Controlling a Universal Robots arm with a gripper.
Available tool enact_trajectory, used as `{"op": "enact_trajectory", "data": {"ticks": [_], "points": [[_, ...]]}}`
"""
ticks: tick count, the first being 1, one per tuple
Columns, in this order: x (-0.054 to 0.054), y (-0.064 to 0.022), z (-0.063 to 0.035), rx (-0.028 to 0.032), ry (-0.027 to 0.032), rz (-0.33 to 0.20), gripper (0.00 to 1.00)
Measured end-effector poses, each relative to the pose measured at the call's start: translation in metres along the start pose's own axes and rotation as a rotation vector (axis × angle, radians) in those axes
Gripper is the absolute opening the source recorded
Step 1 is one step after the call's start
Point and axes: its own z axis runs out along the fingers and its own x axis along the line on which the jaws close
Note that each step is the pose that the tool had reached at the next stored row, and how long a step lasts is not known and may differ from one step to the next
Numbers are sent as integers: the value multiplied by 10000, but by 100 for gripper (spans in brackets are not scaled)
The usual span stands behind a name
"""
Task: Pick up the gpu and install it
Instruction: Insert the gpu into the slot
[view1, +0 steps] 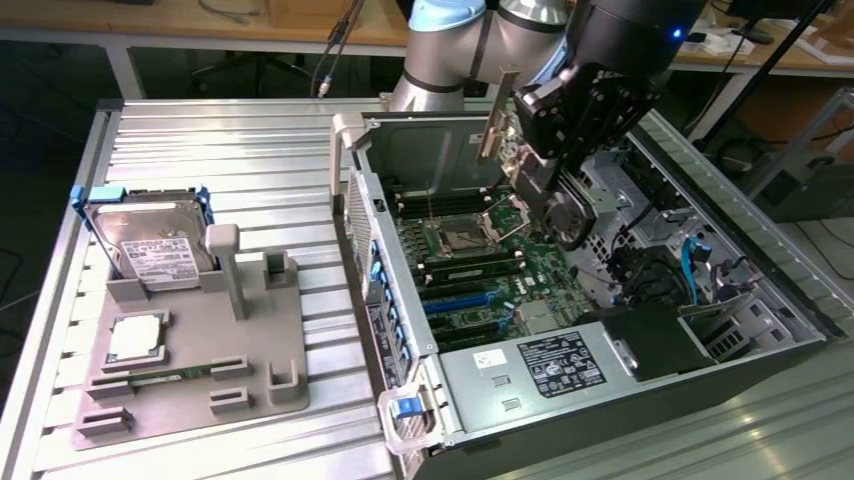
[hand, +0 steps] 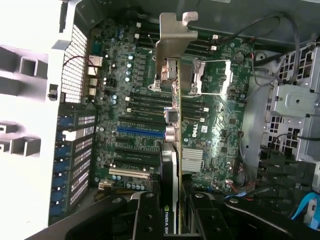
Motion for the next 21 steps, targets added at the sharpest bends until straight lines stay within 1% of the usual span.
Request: {"op": "enact_trajectory", "data": {"ticks": [3, 6, 14, 16, 18, 21], "points": [[0, 0, 0, -17, 2, -437, 27], [0, 0, 0, -42, 5, -1056, 27], [0, 0, 0, -87, 11, -2171, 27], [0, 0, 0, -99, 13, -2469, 27], [0, 0, 0, -115, 15, -2891, 27], [0, 0, 0, -131, 16, -3273, 27]]}}
